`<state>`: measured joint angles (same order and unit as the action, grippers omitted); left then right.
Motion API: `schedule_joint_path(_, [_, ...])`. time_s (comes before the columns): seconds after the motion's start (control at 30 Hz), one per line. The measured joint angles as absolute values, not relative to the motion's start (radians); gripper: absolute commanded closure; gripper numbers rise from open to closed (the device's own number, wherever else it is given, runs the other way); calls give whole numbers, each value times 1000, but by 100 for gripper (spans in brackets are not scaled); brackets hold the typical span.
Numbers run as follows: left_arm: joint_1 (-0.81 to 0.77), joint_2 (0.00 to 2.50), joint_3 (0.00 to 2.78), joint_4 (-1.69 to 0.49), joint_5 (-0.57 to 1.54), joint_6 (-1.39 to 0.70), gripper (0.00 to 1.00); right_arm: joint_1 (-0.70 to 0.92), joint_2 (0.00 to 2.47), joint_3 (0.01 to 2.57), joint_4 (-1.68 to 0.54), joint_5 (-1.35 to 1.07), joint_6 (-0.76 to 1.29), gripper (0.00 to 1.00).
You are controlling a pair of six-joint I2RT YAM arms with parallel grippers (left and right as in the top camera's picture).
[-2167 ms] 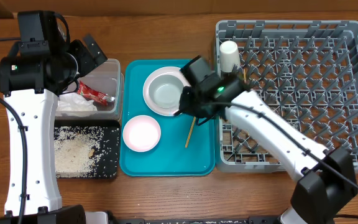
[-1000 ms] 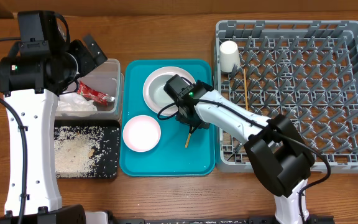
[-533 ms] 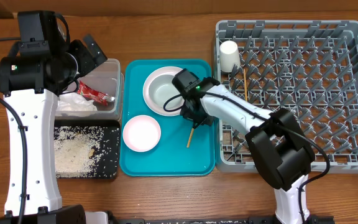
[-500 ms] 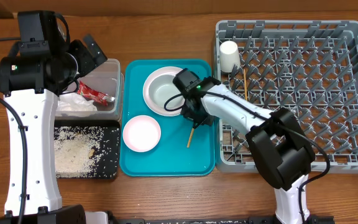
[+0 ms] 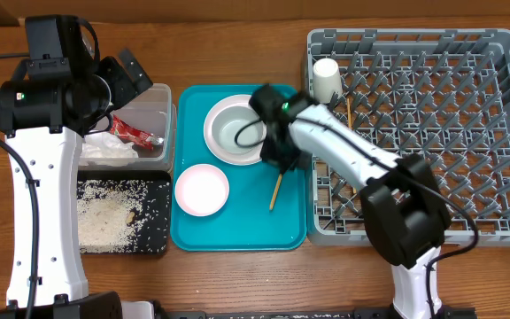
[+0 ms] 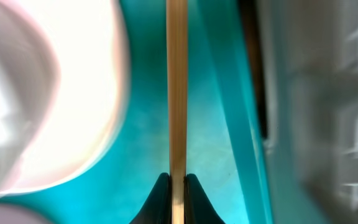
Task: Sort waste into correct bins and load items into the dishwasher
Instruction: 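Carry the second chopstick to the rack and release it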
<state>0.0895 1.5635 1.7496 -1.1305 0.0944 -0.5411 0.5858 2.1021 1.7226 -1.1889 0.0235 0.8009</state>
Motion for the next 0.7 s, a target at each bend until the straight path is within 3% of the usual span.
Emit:
schedule_joint_path(0.33, [89, 1563, 1750, -1130, 94, -541, 0, 474, 1849, 1942, -1380, 113, 380, 96])
schedule_joint_path(0.7, [89, 1563, 1750, -1130, 94, -541, 0, 300, 1845, 1798, -1398, 165, 209, 96])
